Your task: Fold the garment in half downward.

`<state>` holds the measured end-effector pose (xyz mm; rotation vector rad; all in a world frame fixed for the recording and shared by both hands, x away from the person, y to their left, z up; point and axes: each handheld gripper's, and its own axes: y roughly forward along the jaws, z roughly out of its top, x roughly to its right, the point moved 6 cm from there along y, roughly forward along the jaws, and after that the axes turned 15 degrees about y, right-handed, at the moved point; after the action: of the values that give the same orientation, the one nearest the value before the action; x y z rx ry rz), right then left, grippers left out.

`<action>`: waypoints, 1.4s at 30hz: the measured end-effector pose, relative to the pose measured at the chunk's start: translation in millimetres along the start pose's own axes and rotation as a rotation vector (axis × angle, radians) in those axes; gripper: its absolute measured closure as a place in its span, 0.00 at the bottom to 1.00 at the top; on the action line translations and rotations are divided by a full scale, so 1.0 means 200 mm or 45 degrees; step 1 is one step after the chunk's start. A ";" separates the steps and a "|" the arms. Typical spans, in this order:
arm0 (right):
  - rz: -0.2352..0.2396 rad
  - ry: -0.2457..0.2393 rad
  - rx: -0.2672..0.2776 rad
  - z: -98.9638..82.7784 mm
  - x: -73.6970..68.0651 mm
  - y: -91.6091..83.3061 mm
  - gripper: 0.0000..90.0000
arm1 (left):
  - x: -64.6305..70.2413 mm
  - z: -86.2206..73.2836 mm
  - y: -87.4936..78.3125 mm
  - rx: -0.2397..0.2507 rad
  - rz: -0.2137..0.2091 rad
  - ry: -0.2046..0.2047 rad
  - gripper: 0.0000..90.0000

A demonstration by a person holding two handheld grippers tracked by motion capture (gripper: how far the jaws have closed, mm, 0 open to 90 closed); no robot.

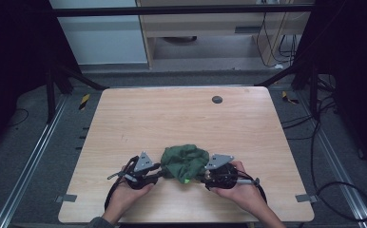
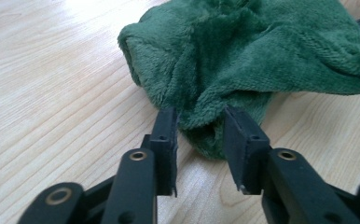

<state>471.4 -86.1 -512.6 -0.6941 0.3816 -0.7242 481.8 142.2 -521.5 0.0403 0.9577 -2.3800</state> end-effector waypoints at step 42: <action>-0.022 0.114 -0.023 0.01 0.07 -0.06 0.06 | -0.01 0.04 -0.04 -0.021 -0.034 -0.081 0.07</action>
<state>477.4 -101.8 -504.3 -0.6847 0.4648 -0.7705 479.8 142.5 -509.8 -0.0544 0.9537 -2.3831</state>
